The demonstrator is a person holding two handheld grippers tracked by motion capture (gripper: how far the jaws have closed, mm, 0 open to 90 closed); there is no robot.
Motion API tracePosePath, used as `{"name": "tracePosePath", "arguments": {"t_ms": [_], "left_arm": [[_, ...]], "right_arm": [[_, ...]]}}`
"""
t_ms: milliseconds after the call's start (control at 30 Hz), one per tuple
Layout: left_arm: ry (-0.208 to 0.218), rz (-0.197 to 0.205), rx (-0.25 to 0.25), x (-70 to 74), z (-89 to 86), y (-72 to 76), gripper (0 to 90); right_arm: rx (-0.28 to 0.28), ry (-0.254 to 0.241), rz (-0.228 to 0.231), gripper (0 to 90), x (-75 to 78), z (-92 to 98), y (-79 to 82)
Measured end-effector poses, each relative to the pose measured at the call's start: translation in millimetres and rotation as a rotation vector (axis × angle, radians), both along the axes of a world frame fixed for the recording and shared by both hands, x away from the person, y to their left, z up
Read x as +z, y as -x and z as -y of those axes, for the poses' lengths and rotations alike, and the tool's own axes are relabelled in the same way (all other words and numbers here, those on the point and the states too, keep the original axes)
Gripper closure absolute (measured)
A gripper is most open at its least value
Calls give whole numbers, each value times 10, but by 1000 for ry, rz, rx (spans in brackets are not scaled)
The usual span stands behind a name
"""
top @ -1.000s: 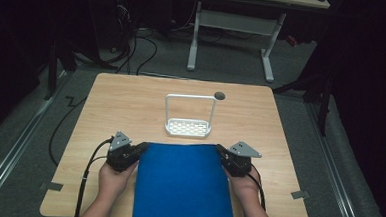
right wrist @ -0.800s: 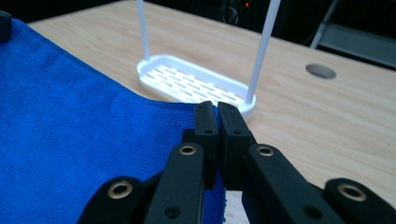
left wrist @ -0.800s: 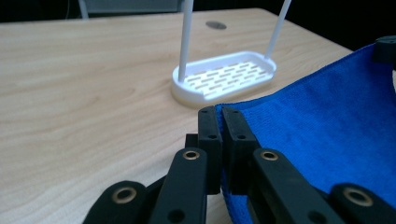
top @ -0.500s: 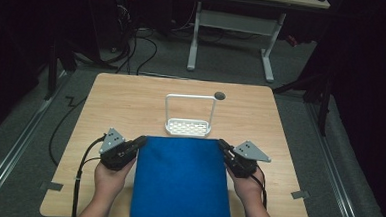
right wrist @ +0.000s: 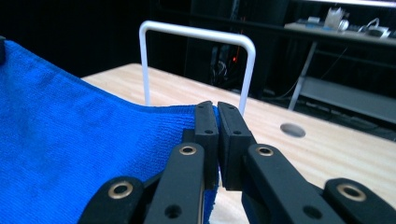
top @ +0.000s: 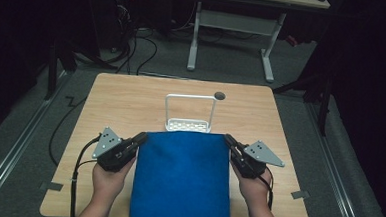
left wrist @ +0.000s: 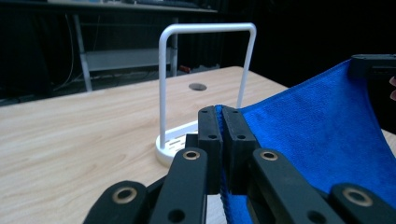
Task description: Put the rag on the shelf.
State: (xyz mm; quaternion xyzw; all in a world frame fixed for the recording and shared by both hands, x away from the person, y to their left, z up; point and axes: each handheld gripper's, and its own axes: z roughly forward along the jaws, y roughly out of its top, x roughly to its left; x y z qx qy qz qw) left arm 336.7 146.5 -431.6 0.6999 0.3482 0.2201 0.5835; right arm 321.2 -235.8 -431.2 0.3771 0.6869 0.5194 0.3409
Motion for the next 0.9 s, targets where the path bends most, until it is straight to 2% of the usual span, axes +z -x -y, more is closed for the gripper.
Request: {"name": "tracePosePath", "arguments": {"t_ms": [333, 500, 567, 800, 900], "left_arm": [[14, 44, -8, 207, 21, 20, 877], [23, 81, -2, 397, 21, -14, 878], [19, 98, 1, 472, 18, -25, 879], [18, 150, 25, 725, -13, -103, 879], [29, 159, 34, 806, -37, -163, 880]], "right_arm": [[5, -28, 87, 883, 265, -26, 112], [5, -63, 136, 884, 463, -21, 144], [5, -60, 161, 884, 565, -30, 139], [1, -67, 203, 885, 816, -38, 73], [1, -68, 216, 885, 895, -37, 38]]}}
